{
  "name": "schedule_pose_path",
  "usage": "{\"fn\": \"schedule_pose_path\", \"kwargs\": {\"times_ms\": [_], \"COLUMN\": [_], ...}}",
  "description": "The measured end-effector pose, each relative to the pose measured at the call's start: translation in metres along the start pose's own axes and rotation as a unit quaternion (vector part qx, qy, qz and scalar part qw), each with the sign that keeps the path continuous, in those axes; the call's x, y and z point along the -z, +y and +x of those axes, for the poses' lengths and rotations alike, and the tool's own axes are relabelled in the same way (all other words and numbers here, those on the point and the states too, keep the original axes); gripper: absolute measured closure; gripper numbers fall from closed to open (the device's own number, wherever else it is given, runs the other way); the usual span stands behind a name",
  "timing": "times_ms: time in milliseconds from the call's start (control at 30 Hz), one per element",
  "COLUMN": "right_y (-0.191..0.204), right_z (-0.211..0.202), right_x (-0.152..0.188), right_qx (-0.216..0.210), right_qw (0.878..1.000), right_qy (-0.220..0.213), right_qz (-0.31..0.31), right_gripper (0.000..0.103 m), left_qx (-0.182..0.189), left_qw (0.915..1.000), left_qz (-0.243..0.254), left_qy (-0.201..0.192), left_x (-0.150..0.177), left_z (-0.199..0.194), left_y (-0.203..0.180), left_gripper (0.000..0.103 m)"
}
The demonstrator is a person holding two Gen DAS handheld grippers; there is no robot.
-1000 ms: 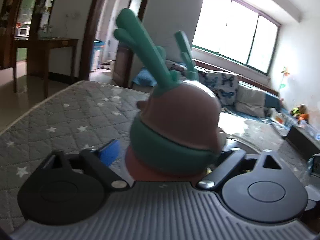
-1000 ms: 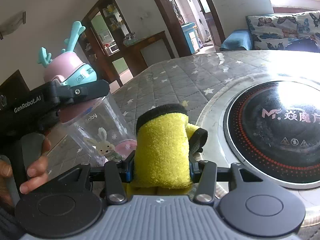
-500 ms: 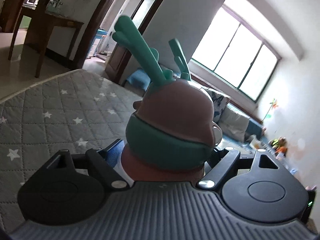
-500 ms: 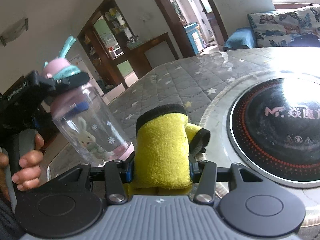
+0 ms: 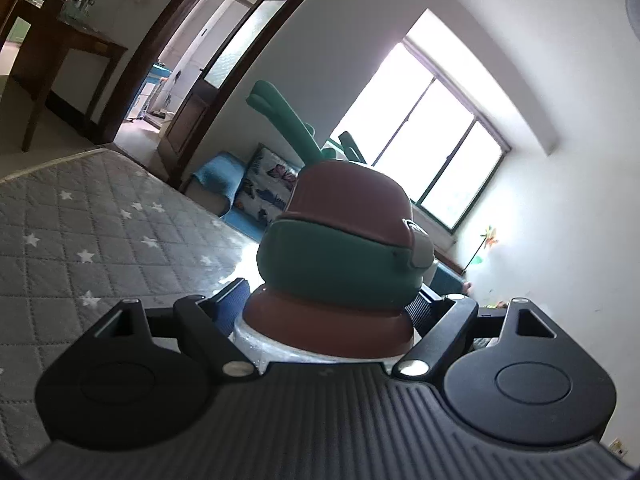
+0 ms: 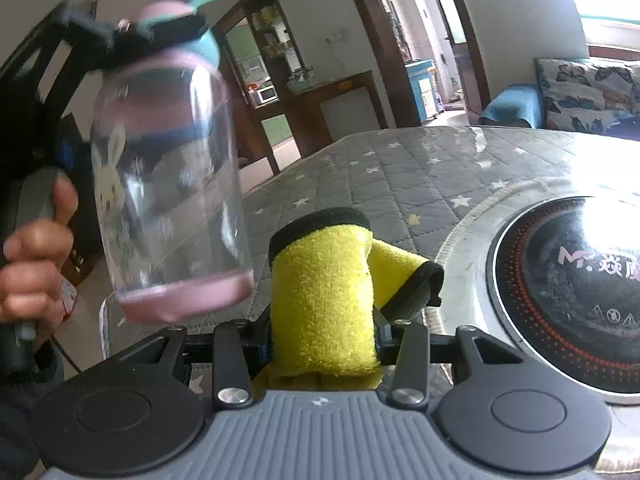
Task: Clean container
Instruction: 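Tilt the bottle with the left tool while the right tool wipes its pink base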
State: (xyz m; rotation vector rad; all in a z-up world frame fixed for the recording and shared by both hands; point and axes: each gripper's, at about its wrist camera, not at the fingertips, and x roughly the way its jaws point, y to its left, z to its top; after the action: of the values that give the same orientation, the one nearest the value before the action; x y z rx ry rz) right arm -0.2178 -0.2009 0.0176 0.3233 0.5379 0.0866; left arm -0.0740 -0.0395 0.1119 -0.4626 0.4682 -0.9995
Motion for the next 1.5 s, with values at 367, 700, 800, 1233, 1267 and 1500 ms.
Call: {"fn": "schedule_pose_path", "kwargs": {"times_ms": [367,700,800,1233,1267,1500], "right_y": [0.026,0.065,0.066,0.027,0.024,0.016], "right_z": [-0.013,-0.017,-0.017,-0.026,-0.026,-0.018], "right_x": [0.011,0.017,0.018,0.015,0.013,0.008], "right_qx": [-0.04,-0.086,-0.075,-0.014,-0.011,-0.023], "right_qw": [0.997,0.983,0.984,0.996,0.997,0.998], "right_qy": [0.022,0.019,0.012,-0.016,-0.017,-0.012], "right_qz": [-0.062,-0.161,-0.164,-0.088,-0.081,-0.05], "right_gripper": [0.065,0.069,0.071,0.071,0.071,0.071], "left_qx": [0.005,0.025,0.022,0.016,0.016,0.026], "left_qw": [0.999,0.9991,0.9993,0.9993,0.9993,0.9989], "left_qz": [-0.027,-0.01,0.002,0.011,0.009,-0.007], "left_qy": [-0.035,-0.033,-0.029,-0.033,-0.034,-0.039], "left_x": [-0.004,-0.003,0.001,0.008,0.008,0.009], "left_z": [0.005,0.001,-0.002,-0.011,-0.011,-0.011], "left_y": [0.003,-0.005,-0.007,-0.009,-0.009,-0.012], "left_gripper": [0.022,0.022,0.022,0.023,0.023,0.023]}}
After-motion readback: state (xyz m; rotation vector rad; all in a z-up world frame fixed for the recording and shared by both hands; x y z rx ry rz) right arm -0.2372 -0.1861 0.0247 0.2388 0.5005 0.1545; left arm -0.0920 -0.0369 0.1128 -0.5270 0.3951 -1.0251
